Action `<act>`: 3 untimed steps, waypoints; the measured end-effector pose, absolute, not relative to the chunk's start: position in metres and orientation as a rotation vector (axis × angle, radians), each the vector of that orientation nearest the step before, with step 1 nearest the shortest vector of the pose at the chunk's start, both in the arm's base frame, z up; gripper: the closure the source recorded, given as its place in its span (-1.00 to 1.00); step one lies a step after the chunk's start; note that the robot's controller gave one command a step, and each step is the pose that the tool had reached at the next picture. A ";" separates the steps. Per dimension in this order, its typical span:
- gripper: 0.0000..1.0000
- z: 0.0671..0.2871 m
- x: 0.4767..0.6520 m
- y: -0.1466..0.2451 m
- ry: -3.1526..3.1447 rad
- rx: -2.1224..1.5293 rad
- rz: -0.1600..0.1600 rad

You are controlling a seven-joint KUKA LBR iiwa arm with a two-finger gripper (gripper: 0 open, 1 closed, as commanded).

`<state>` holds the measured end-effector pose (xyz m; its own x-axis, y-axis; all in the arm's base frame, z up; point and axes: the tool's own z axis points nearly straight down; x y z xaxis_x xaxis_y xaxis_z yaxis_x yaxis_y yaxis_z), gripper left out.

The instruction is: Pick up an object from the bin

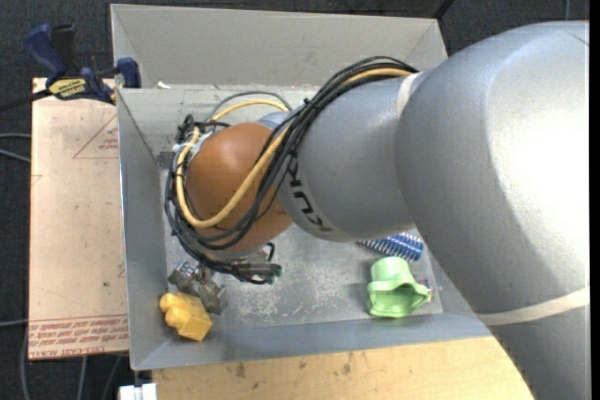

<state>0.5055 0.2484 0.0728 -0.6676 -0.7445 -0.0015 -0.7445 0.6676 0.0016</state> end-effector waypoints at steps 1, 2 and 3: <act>-1.00 0.072 0.505 0.247 2.870 -1.282 0.000; 1.00 0.073 0.505 0.248 2.868 -1.280 0.004; -1.00 0.072 0.505 0.247 2.872 -1.281 0.001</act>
Offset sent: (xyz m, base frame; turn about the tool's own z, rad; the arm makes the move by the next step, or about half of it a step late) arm 0.0000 0.0000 0.0000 0.0000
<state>0.5051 0.2472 0.0722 -0.6681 -0.7441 0.0023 -0.7441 0.6681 0.0016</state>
